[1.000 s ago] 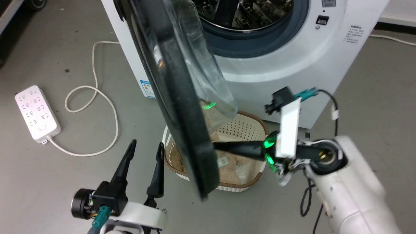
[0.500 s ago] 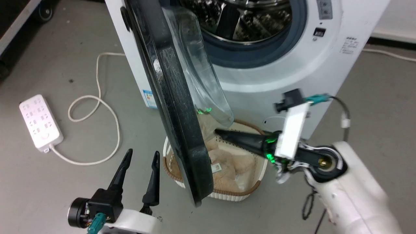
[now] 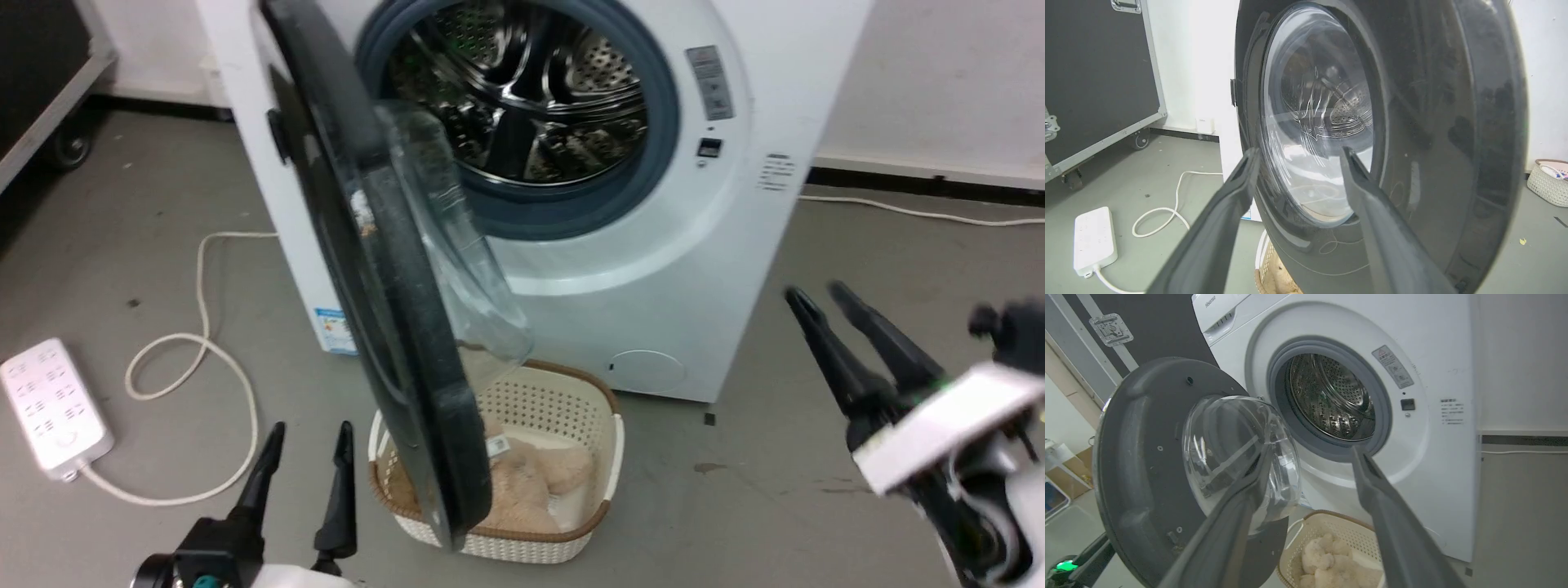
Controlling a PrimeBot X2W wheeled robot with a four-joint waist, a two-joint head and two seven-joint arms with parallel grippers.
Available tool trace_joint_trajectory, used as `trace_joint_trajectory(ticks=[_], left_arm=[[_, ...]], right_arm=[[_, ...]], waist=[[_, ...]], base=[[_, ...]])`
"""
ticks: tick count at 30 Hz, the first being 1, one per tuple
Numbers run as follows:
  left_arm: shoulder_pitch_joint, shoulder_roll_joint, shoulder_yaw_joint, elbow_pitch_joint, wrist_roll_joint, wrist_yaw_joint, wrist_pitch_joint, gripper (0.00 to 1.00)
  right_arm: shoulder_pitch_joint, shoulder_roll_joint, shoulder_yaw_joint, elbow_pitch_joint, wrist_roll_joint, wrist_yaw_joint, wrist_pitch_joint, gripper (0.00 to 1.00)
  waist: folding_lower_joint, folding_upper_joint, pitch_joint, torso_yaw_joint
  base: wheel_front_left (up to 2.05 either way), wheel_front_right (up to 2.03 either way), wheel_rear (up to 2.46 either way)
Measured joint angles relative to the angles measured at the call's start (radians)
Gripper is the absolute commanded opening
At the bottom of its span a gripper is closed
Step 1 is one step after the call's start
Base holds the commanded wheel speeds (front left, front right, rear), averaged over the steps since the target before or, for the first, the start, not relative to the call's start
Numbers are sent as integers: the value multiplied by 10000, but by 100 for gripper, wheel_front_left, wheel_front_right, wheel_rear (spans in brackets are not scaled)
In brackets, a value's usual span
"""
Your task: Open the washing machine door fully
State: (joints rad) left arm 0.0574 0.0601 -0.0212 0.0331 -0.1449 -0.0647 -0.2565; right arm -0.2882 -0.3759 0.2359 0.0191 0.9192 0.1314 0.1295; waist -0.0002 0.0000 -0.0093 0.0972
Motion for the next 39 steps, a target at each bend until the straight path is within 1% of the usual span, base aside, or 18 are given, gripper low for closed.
trace_joint_trajectory(ticks=[3,5,8,10,12,14,17,22,25,30,31,32,33,36,39], left_arm=[[122,8,121,-71,-38,-4,0,100],[154,12,127,-56,-38,-19,2,100],[153,10,173,-44,-38,-90,2,100],[154,12,226,-58,-38,-90,2,100],[160,17,288,-73,-38,-90,0,100],[162,13,282,-44,-38,-90,2,100],[176,8,270,-21,-36,-98,2,100],[185,0,318,6,12,-12,0,100],[183,-19,230,90,82,-12,0,100],[178,-23,211,109,100,-2,2,100],[177,-25,194,119,104,-2,2,17],[175,-29,178,104,113,-2,0,17],[173,-29,171,67,113,-2,2,0],[133,-48,255,-291,113,13,2,0],[28,-65,518,-1020,79,157,2,0]], right_arm=[[676,-222,-127,-40,-2088,0,-1333,100],[1084,-35,-652,46,-3490,0,-2104,100],[1723,851,-1705,65,-5081,0,-2800,100],[2222,1498,-2113,2,-6055,0,-2976,100],[2694,2224,-2476,-90,-6594,0,-3133,100],[3127,2577,-2583,-134,-7139,0,-3204,100],[3581,2949,-2826,-219,-7373,0,-3267,100],[3920,3145,-2890,-102,-7733,0,-3342,100],[3920,3198,-2798,25,-7712,0,-3392,100],[3910,3208,-2721,176,-7233,0,-3534,100],[3908,3208,-2713,221,-7177,0,-3547,100],[3906,3208,-2704,265,-7125,0,-3549,100],[3898,3210,-2704,307,-7099,0,-3553,100],[3862,3210,-2700,382,-7058,0,-3559,100],[3860,3212,-2614,431,-7031,0,-3557,100]], waist=[[0,0,-89,-283],[1,0,-117,-425],[1,0,-147,-538],[1,0,-157,-598],[1,0,-142,-658],[2,0,-121,-683],[2,0,-123,-670],[2,0,-66,-663],[2,0,-24,-650],[2,0,26,-627],[2,0,30,-617],[2,0,32,-607],[2,0,34,-598],[2,0,30,-573],[3,0,24,-584]], base=[[0,0,0],[0,0,0],[0,0,0],[0,0,0],[0,0,0],[0,0,0],[0,0,0],[0,0,0],[0,0,0],[0,0,0],[0,0,0],[0,0,0],[0,0,0],[0,0,0],[0,0,0]])
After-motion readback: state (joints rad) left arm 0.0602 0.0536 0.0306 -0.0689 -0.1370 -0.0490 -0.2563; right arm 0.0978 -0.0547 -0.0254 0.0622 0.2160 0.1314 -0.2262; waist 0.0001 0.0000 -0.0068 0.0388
